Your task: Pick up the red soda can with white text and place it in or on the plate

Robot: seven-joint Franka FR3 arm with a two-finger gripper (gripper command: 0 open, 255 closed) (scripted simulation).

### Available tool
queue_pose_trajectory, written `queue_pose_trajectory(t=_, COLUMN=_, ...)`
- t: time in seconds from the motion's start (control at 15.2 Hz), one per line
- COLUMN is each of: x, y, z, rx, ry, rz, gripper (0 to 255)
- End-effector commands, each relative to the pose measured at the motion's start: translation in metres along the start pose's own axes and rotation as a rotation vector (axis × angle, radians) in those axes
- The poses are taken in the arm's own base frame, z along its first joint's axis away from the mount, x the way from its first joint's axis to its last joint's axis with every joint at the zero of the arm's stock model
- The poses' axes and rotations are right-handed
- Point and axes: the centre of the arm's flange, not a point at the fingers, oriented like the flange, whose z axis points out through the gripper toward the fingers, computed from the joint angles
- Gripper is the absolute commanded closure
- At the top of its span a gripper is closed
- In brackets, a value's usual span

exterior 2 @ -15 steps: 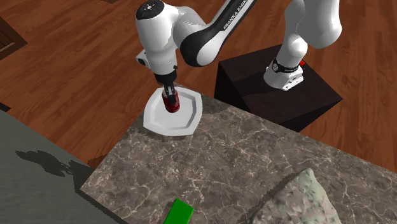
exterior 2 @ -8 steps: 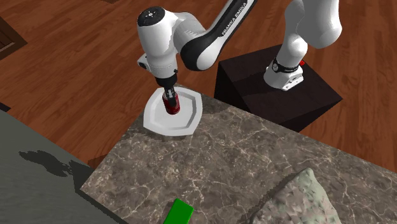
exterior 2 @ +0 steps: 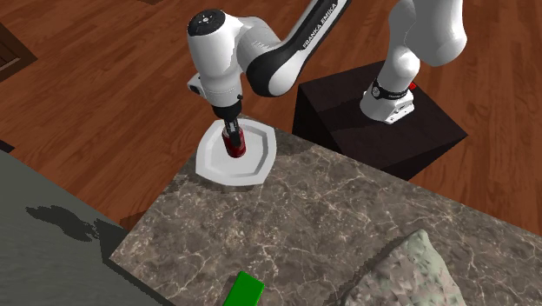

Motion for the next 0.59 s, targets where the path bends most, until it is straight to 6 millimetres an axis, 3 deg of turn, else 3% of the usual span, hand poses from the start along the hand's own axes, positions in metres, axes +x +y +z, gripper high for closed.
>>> queue_pose_trajectory(t=0.0, x=0.000, y=0.000, z=-0.013, rx=0.000, ry=0.000, rz=0.000, gripper=0)
queue_pose_trajectory(t=0.2, x=0.000, y=0.000, z=-0.050, rx=0.000, ry=0.000, rz=0.000, gripper=0)
queue_pose_trajectory(t=0.53, x=0.000, y=0.000, z=-0.050, rx=0.000, ry=0.000, rz=0.000, gripper=0)
